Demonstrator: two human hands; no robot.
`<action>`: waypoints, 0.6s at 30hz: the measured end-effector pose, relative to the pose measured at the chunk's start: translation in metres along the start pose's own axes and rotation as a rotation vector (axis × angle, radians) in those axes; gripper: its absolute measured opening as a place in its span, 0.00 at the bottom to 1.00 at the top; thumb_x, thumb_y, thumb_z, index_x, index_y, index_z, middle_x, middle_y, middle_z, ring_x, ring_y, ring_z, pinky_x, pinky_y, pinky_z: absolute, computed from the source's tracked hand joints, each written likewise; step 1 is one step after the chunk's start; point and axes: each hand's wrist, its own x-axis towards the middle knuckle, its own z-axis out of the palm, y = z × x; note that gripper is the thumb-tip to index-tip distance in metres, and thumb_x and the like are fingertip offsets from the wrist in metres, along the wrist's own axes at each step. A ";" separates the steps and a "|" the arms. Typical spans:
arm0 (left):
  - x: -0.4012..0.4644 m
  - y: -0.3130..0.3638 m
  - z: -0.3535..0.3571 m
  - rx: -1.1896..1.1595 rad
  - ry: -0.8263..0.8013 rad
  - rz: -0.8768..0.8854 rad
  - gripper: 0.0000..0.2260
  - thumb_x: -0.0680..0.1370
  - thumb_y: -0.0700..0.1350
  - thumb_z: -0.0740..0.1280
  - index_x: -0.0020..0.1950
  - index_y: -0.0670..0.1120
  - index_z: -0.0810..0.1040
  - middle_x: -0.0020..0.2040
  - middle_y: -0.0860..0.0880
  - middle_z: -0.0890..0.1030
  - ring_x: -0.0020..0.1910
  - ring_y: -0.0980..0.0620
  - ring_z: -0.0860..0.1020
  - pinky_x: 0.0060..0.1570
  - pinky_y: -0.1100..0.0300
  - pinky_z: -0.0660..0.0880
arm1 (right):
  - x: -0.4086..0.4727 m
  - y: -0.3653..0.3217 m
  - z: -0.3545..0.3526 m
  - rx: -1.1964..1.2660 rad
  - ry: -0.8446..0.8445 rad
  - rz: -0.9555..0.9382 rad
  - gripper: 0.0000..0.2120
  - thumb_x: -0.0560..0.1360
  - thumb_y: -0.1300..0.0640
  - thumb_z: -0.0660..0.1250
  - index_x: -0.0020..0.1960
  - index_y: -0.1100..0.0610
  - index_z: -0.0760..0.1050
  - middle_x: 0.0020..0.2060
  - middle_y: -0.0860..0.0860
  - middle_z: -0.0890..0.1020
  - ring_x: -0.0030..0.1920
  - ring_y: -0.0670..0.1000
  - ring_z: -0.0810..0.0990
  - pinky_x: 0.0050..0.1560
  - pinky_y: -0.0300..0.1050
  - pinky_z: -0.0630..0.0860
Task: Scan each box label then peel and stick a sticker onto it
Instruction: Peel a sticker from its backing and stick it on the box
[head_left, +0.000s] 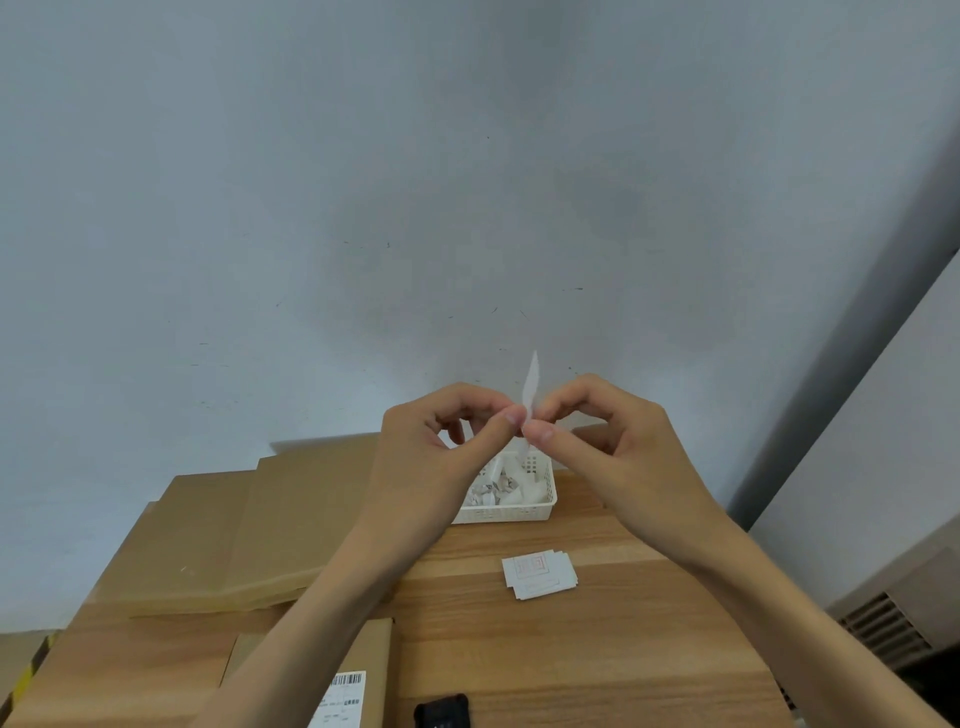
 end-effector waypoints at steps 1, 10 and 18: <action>0.000 -0.002 0.001 0.002 0.000 -0.011 0.04 0.76 0.47 0.75 0.42 0.56 0.85 0.39 0.54 0.85 0.37 0.62 0.76 0.40 0.66 0.73 | 0.000 0.003 0.002 0.008 0.017 0.014 0.06 0.76 0.51 0.71 0.45 0.54 0.79 0.40 0.48 0.84 0.27 0.57 0.69 0.27 0.35 0.65; 0.000 -0.026 0.009 0.008 0.002 -0.115 0.04 0.76 0.45 0.75 0.42 0.54 0.86 0.37 0.53 0.84 0.34 0.63 0.74 0.35 0.70 0.69 | 0.002 0.031 0.011 -0.043 0.075 0.177 0.06 0.75 0.47 0.73 0.47 0.49 0.82 0.39 0.41 0.84 0.27 0.46 0.69 0.27 0.34 0.65; 0.006 -0.052 0.019 0.023 -0.043 -0.142 0.03 0.77 0.43 0.74 0.46 0.48 0.87 0.37 0.54 0.86 0.36 0.62 0.78 0.37 0.72 0.70 | 0.008 0.063 0.017 -0.035 0.100 0.217 0.06 0.79 0.57 0.69 0.49 0.52 0.85 0.30 0.39 0.82 0.26 0.40 0.74 0.28 0.30 0.66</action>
